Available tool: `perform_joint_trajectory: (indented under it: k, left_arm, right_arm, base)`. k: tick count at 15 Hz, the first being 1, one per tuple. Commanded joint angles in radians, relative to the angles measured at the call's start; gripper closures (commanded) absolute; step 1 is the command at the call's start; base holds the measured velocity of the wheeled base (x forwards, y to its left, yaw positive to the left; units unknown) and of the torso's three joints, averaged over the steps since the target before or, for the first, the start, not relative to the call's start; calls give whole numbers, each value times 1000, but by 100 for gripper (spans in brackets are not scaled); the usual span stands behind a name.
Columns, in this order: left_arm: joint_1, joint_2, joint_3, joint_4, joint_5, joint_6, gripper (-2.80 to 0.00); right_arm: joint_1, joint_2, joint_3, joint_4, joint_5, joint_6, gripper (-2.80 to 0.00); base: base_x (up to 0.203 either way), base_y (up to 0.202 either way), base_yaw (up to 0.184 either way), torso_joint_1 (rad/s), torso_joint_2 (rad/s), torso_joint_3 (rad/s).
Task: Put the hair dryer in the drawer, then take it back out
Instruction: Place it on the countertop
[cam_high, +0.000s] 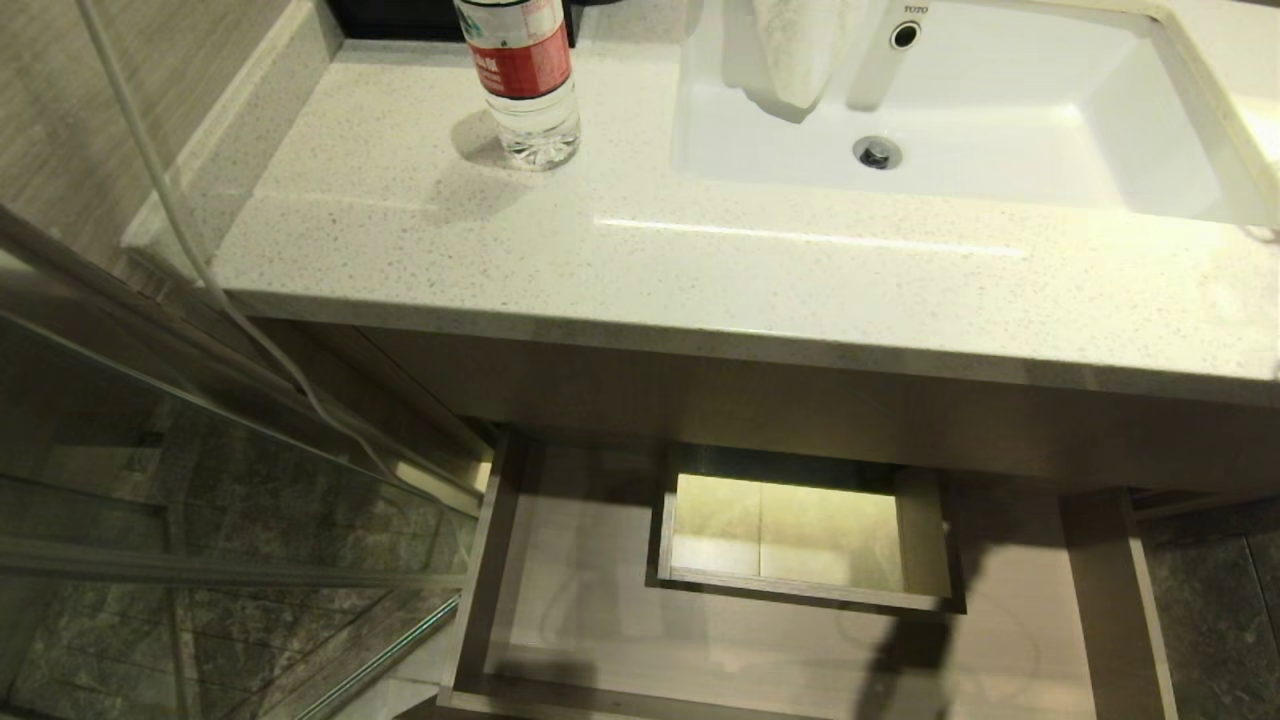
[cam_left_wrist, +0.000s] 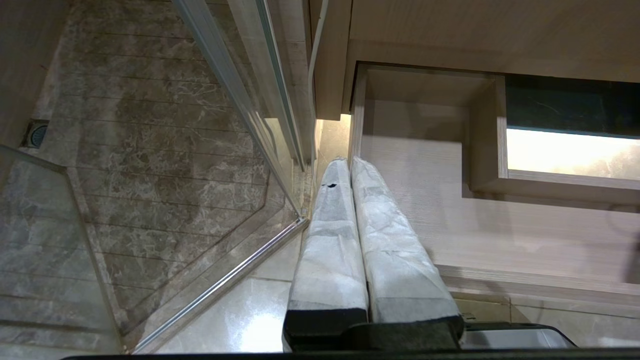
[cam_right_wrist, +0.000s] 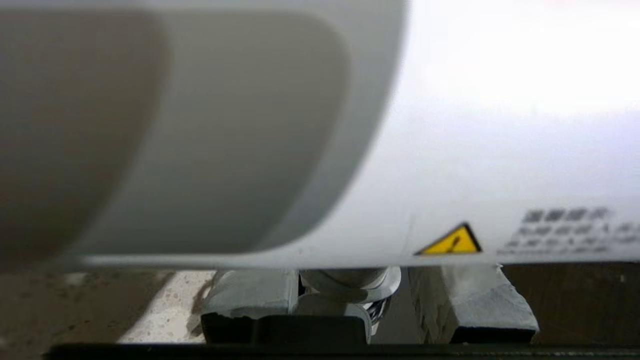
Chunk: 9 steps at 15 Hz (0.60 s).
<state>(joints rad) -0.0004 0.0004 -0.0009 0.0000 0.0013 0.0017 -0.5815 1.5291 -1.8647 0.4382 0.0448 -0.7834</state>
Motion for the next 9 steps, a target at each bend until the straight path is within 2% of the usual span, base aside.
perform_joint_trajectory:
  k: [1, 4, 9]
  left_arm:
    - [0, 0, 0, 0, 0, 0, 0]
    - [0, 0, 0, 0, 0, 0, 0]
    - [-1, 0, 1, 0, 0, 0, 0]
  right_arm:
    - [0, 53, -1, 10, 1, -36, 0]
    - [1, 113, -14, 10, 6, -86, 0]
    - [5, 182, -36, 11, 7, -87, 0]
  base:
    - [0, 0, 0, 0, 0, 0]
    - [0, 0, 0, 0, 0, 0]
    - [0, 0, 0, 0, 0, 0]
